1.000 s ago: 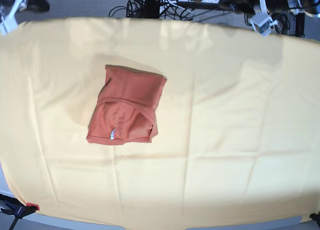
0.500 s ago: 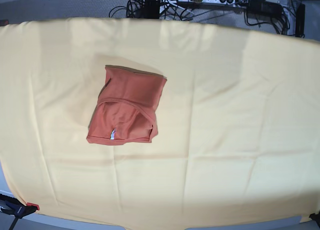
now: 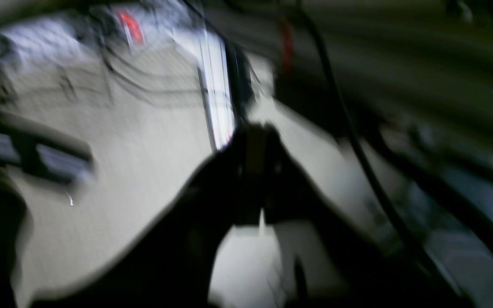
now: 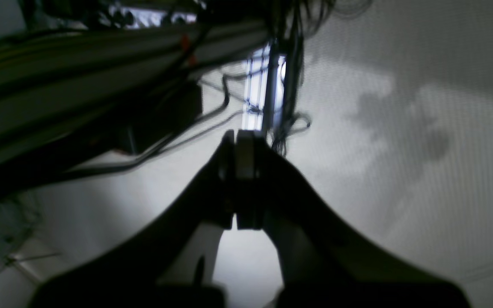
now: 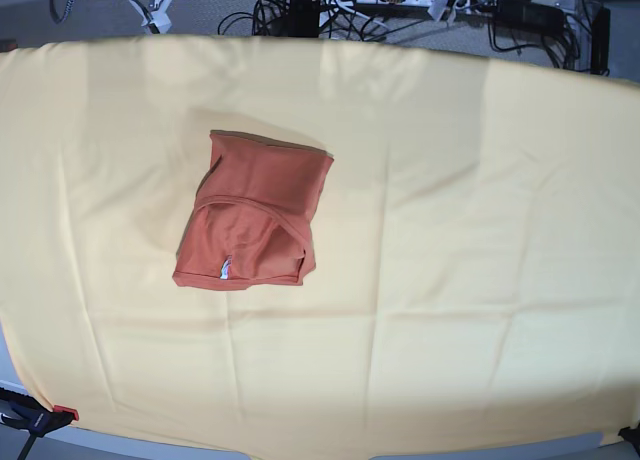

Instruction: Fold the T-shirt properly

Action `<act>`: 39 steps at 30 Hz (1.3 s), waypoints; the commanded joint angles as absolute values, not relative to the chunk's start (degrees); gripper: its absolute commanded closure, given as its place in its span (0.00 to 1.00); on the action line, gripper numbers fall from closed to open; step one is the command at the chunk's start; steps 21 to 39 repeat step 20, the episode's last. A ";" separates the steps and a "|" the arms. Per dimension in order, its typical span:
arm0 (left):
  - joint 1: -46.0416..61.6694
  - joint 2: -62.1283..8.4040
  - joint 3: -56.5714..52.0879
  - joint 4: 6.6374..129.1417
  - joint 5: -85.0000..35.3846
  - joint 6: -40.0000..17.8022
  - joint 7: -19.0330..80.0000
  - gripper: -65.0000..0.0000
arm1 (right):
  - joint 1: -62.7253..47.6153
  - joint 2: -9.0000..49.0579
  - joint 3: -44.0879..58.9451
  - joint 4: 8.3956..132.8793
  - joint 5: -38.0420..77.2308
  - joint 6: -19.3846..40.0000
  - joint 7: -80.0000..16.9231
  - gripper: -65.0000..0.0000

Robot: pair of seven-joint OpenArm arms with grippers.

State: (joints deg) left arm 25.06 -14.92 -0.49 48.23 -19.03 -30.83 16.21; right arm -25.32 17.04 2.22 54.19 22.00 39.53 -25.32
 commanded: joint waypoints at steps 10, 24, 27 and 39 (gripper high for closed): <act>15.62 -10.44 9.32 29.17 -10.55 -12.05 -5.69 1.00 | -19.22 12.45 -7.94 46.59 2.59 15.88 -15.49 1.00; 17.82 -5.23 9.32 26.57 -11.18 -8.58 -7.09 1.00 | -23.57 7.46 -10.26 46.59 -1.87 10.74 -10.46 1.00; 17.82 -5.23 9.32 26.57 -11.18 -8.58 -7.09 1.00 | -23.57 7.46 -10.26 46.59 -1.87 10.74 -10.46 1.00; 17.82 -5.23 9.32 26.57 -11.18 -8.58 -7.09 1.00 | -23.57 7.46 -10.26 46.59 -1.87 10.74 -10.46 1.00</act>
